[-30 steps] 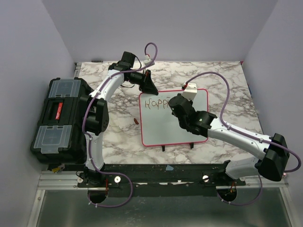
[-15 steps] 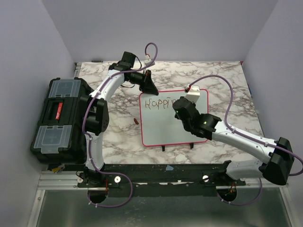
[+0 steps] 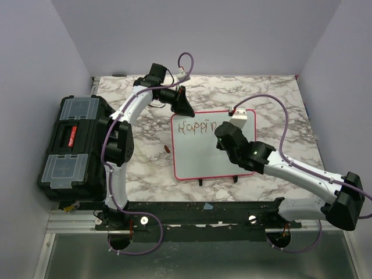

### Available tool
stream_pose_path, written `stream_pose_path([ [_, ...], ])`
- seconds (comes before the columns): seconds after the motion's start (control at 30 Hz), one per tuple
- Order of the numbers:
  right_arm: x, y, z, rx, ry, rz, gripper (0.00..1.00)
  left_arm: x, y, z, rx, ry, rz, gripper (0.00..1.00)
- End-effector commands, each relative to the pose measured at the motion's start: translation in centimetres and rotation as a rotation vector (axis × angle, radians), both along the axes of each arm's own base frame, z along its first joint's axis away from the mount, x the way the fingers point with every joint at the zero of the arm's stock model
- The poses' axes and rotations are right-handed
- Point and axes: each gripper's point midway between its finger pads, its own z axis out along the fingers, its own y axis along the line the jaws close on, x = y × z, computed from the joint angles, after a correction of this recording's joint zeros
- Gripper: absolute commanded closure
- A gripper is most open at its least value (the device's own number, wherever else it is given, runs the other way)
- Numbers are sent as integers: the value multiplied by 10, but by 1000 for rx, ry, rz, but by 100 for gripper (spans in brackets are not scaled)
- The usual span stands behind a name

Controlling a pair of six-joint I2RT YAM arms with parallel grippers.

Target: Write a sentence on the whiteboard

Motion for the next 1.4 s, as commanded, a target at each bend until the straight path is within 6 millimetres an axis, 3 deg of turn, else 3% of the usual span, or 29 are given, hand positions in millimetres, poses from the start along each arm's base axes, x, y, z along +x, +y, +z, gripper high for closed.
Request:
stream_pose_path([
  [0.0,-7,-9,9,17,6,-1,99,-2,0,35,-82,-118,-33,100],
  [0.33,0,-15,29,31,-62,-39,99,-2,0,35,-84,-117,-34,100],
  [0.83,17,-10,26,-30,-87,-82,99,-2,0,34,-85,-114,-34,100],
  [1.37,13,-23,9,-64,-62,-108,99,-2,0,34,-84,-114,-33,100],
])
